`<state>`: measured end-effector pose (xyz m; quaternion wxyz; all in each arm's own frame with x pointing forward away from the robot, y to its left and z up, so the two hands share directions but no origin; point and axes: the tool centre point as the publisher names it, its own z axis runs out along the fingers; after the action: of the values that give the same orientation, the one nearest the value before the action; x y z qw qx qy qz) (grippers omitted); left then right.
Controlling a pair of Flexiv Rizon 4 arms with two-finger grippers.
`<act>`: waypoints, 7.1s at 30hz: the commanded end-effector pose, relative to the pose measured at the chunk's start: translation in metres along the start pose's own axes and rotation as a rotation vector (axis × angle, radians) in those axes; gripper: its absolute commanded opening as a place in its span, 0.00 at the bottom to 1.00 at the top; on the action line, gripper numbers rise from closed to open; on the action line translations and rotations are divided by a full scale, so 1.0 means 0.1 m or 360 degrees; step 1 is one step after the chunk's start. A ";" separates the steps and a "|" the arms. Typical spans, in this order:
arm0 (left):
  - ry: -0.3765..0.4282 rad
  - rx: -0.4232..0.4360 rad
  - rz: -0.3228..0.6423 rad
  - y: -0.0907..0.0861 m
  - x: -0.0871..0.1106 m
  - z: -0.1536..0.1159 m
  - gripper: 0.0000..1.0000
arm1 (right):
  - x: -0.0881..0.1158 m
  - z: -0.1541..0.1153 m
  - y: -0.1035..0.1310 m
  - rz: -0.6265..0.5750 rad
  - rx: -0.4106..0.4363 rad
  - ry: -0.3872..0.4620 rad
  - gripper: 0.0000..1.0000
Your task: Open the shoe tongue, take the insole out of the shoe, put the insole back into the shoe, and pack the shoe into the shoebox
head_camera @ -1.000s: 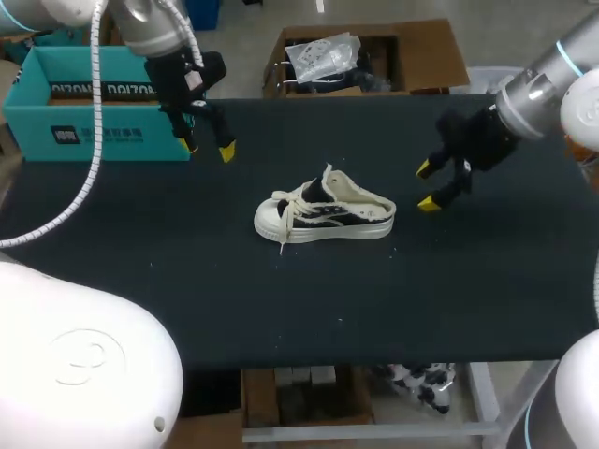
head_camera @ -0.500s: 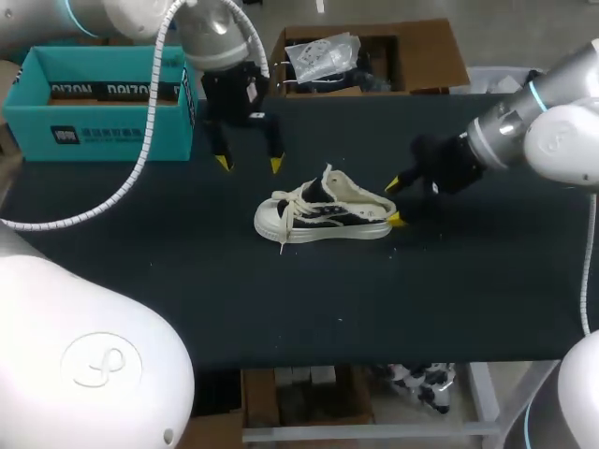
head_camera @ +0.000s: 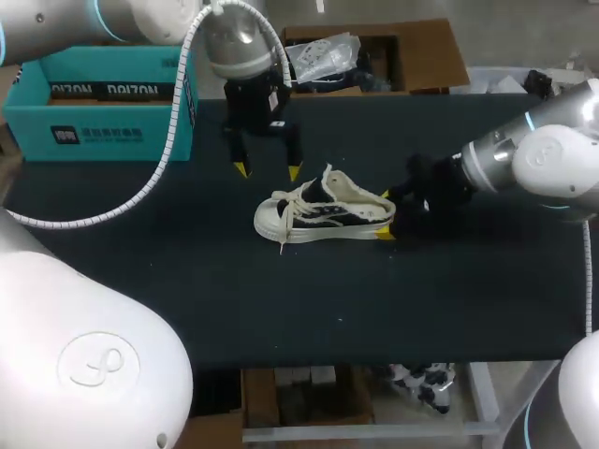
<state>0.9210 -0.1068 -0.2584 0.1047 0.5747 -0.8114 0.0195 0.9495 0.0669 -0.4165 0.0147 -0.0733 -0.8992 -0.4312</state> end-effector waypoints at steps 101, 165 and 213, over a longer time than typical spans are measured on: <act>0.0125 -0.0021 0.1207 -0.26 0.29 -0.31 0.00 | -0.06 0.23 -0.04 -0.0013 -0.0102 -0.0034 0.00; 0.0405 -0.0315 0.2141 -0.48 0.59 1.44 0.00 | -0.06 0.23 -0.04 -0.0013 -0.0102 -0.0034 0.00; -0.0074 -0.0077 0.1977 -0.65 0.57 1.62 0.00 | -0.06 0.23 -0.04 -0.0013 -0.0102 -0.0034 0.00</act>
<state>0.9347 -0.2027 -0.3988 0.0589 -0.0040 -0.9969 0.0510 0.9545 0.0839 -0.4289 0.0008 -0.0755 -0.8865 -0.4565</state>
